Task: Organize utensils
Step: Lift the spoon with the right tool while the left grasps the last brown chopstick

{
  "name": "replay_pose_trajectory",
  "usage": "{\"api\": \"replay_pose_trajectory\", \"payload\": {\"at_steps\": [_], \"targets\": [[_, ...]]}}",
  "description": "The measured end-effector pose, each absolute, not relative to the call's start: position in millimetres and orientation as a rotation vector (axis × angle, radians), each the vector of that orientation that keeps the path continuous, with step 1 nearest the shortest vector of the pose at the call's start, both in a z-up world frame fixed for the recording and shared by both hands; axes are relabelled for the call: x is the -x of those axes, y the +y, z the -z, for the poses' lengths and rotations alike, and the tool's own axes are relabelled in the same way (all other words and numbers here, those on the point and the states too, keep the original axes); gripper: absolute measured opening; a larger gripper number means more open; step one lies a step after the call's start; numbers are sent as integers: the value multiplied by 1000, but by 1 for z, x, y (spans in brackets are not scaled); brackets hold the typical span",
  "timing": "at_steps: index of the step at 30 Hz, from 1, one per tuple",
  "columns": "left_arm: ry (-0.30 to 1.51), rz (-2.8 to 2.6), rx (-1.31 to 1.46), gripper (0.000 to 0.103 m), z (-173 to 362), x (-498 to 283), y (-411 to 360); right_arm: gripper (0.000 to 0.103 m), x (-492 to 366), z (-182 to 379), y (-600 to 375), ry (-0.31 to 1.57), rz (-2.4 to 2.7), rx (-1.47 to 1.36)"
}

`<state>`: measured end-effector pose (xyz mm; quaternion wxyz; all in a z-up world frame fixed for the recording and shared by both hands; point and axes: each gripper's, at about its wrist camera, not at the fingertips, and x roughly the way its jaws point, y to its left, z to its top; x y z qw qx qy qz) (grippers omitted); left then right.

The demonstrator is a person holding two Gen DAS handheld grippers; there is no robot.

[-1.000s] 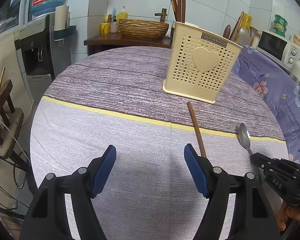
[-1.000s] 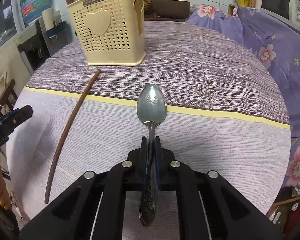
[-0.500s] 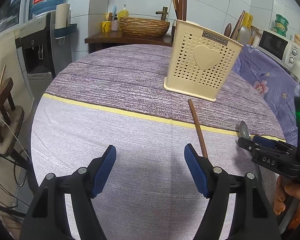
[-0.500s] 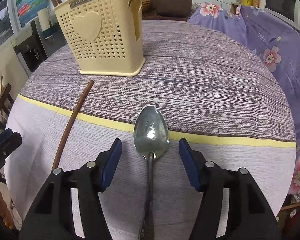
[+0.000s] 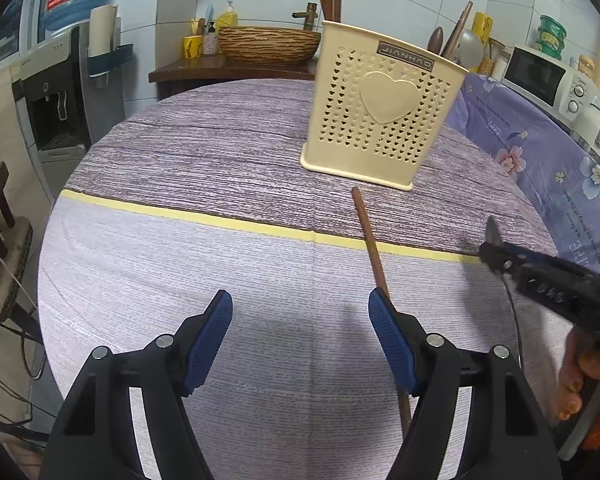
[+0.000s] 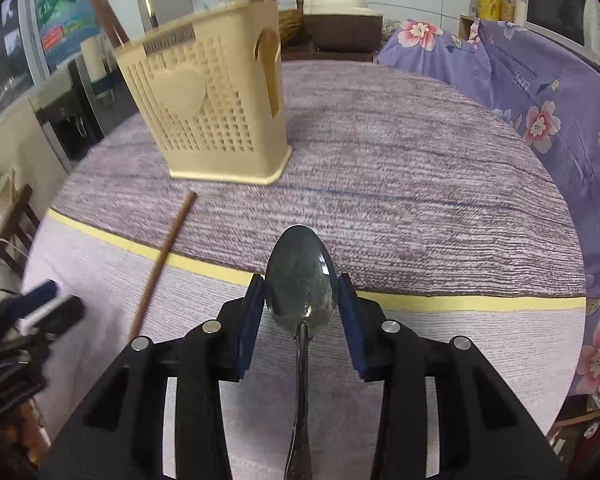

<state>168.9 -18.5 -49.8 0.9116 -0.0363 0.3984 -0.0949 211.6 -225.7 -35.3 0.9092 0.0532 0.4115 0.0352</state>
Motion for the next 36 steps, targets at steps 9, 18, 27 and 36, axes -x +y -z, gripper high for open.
{"api": "replay_pose_trajectory", "payload": {"at_steps": [9,18,27,36], "targets": [[871,248,50,70,51,-194,-37,38,-173,-23,-238,710,-98,-134],[913,278,-54,54,55,-233,-80,38,-161,-32,-244,680,-91,-151],[919,197,-96,18,65,-264,-94,38,-156,-31,-241,676,-107,-147],[925,199,-66,9,63,-267,-94,38,-156,-29,-242,677,-107,-150]]}}
